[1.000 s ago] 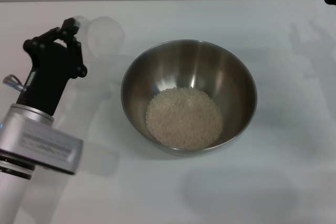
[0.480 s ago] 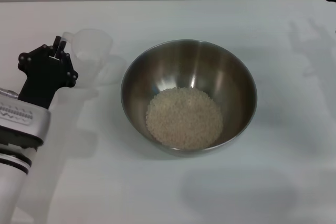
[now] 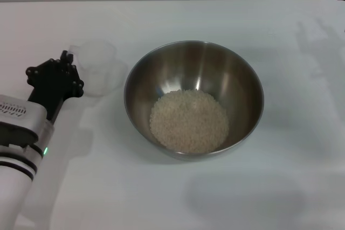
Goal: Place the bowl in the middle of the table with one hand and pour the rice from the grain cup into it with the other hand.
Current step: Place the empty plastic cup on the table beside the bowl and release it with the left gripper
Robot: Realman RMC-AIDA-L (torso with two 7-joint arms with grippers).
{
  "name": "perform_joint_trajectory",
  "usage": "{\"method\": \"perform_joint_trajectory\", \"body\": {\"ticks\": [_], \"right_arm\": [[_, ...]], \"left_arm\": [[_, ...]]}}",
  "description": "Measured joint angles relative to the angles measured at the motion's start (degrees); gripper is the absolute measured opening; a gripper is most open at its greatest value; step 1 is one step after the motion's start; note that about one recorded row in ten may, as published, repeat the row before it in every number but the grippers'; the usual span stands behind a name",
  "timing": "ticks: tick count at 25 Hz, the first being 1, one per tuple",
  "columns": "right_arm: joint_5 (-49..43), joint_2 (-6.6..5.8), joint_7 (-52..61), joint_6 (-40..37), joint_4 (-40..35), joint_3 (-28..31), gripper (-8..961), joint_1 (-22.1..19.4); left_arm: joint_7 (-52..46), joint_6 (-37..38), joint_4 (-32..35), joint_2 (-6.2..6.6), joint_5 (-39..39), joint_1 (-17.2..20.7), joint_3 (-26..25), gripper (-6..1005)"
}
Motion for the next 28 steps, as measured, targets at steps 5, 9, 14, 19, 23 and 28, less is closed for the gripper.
{"method": "perform_joint_trajectory", "body": {"ticks": [5,9,14,19,23,28], "right_arm": [[0.00,-0.07,0.00,0.00,-0.02,0.00,491,0.00],[0.02,-0.09,0.00,0.02,-0.02,0.00,490,0.00],[0.02,-0.09,0.00,-0.01,-0.02,0.00,488,-0.14],[-0.11,-0.03,0.00,-0.54,-0.02,0.00,489,-0.38],[-0.27,-0.01,0.00,-0.80,-0.01,0.00,490,-0.44],[-0.35,0.00,0.00,-0.84,-0.02,0.00,491,-0.44]], "left_arm": [[-2.54,-1.63,0.01,-0.02,-0.01,-0.27,-0.09,16],[-2.61,-1.73,0.00,-0.03,-0.01,-0.23,-0.16,16],[-3.47,-2.99,-0.34,-0.03,0.00,-0.15,-0.19,15],[-6.29,-3.78,-0.01,0.05,0.01,-0.21,-0.11,15],[-6.45,-3.85,0.46,0.11,0.10,-0.27,0.13,15],[-6.48,-4.04,0.56,0.24,0.63,0.09,0.49,16]]}}
